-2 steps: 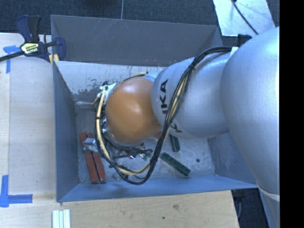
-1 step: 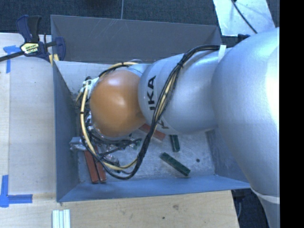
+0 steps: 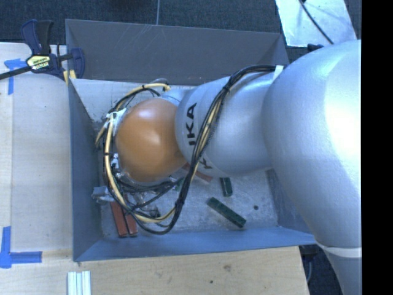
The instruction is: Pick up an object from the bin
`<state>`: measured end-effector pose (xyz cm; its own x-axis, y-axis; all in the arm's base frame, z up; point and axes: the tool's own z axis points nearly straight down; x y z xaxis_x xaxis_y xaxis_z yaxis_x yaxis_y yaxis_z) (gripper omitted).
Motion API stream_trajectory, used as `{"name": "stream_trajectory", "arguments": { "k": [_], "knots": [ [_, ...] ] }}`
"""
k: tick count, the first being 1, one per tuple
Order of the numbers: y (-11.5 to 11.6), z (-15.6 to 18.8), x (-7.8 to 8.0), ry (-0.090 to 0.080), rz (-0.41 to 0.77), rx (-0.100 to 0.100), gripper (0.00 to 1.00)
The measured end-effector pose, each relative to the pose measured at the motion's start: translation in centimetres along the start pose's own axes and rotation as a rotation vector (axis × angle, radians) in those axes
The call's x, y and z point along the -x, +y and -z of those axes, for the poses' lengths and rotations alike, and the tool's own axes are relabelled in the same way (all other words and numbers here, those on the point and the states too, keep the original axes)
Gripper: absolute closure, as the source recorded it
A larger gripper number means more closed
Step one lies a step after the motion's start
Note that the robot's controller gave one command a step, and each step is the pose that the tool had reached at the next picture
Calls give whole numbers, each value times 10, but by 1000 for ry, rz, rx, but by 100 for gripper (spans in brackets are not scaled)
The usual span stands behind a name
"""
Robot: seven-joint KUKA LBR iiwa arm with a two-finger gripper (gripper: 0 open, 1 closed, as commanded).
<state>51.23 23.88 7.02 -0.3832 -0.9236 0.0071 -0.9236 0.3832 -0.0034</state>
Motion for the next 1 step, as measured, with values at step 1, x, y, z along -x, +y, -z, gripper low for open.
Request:
{"name": "stream_trajectory", "arguments": {
  "k": [1],
  "knots": [
    [-2,0,-2,-1,-5,3,0]
  ]
}}
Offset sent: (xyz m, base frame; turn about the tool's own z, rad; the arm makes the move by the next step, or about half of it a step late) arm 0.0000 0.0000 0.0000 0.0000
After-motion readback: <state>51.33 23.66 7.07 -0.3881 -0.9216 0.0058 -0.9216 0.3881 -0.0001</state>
